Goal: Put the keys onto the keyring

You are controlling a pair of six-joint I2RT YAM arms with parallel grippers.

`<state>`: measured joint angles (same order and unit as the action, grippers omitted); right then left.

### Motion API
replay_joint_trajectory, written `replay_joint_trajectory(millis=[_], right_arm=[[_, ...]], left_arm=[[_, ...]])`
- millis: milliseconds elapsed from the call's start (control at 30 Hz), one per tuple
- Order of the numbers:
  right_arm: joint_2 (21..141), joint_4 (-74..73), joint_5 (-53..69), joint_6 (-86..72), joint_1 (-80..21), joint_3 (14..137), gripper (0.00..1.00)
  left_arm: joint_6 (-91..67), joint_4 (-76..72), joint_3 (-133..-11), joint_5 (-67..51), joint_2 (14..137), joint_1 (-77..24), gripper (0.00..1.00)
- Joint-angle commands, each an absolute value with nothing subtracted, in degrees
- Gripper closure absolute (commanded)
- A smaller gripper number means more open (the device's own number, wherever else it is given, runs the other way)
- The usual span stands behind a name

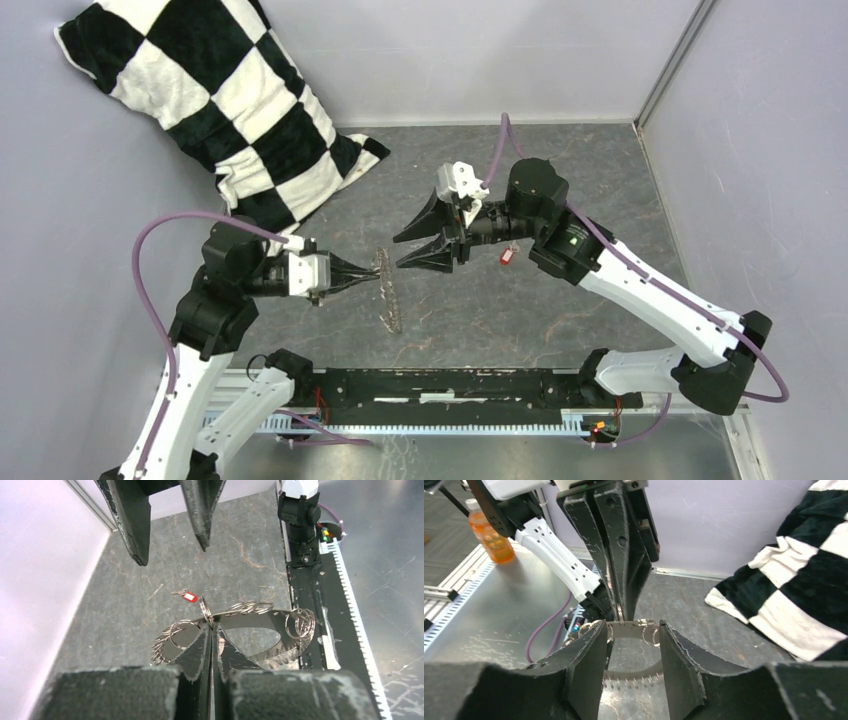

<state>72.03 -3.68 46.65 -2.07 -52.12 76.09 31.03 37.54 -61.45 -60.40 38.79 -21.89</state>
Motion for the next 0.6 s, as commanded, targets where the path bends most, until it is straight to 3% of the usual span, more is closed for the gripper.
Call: replay_joint_trajectory(millis=[0, 233, 567], right_arm=[[70.8, -9.9, 42.2, 5.5, -52.3, 78.2, 0.51], [72.5, -9.5, 41.4, 8.4, -55.5, 77.0, 0.51], [72.4, -10.2, 36.3, 11.2, -58.2, 76.8, 0.59]], left_arm=[[43.5, 39.5, -62.1, -62.8, 37.1, -21.9, 0.98], [54.0, 42.2, -62.3, -62.2, 38.3, -21.9, 0.98], [68.8, 46.2, -62.4, -60.5, 39.0, -21.9, 0.98]])
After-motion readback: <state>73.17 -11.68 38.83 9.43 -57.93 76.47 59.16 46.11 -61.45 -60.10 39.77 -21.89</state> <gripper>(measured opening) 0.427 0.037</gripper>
